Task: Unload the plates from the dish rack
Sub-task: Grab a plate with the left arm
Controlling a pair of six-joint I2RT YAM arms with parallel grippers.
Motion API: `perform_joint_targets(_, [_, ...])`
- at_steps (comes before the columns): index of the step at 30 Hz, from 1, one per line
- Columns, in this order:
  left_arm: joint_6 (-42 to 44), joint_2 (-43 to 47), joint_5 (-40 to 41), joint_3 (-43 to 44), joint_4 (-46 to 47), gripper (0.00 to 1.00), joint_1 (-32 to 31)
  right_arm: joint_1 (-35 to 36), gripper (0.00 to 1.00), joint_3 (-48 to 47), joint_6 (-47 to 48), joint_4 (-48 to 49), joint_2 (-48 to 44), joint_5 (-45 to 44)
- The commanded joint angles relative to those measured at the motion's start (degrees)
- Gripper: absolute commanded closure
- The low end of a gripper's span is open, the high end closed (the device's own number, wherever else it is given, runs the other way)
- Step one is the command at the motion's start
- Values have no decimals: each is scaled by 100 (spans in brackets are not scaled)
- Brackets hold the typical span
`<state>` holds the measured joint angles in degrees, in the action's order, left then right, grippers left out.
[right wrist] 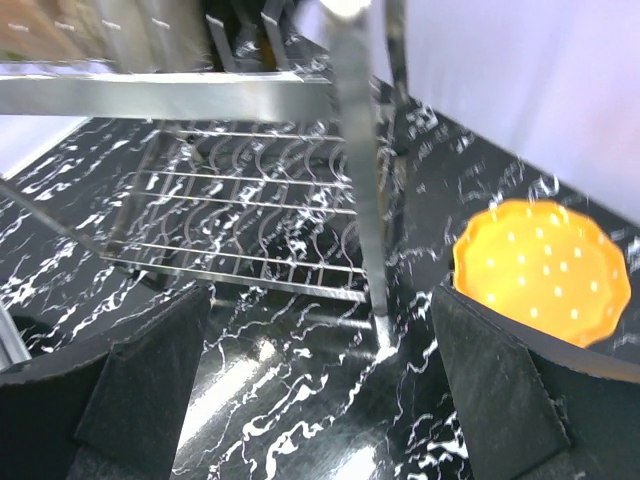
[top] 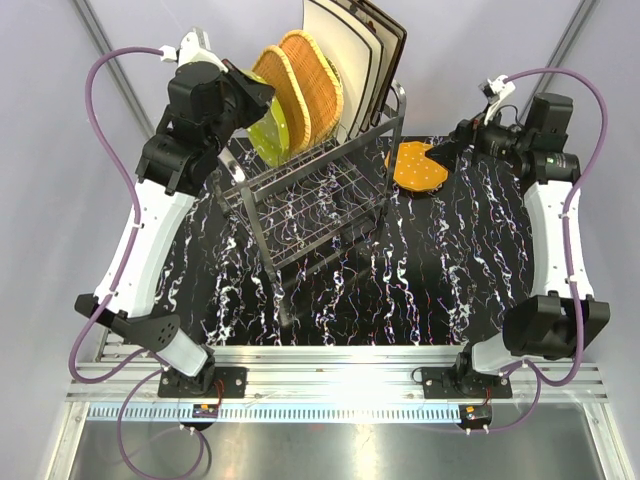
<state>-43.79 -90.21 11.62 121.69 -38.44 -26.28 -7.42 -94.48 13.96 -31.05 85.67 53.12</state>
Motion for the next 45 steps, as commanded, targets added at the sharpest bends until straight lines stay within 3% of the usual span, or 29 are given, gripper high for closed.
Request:
perform_joint_targets(1, [-15, 320, -265, -48, 1022, 100, 9, 100, 0, -474, 248, -156, -252, 540])
perform_joint_targets(7, [-392, 610, -283, -198, 1698, 100, 18, 451, 0, -844, 257, -95, -331, 1077])
perform_joint_targets(12, [-666, 663, -257, -189, 2059, 100, 18, 943, 0, -783, 319, 546, -586, 1359])
perform_joint_targets(29, [-1044, 610, -195, 145, 2595, 100, 18, 2025, 0, -1064, -130, 1285, -314, 1016])
perform_joint_targets(45, [-1448, 900, -353, -180, 2991, 100, 18, 2912, 0, -1644, 371, 1101, 99, 489])
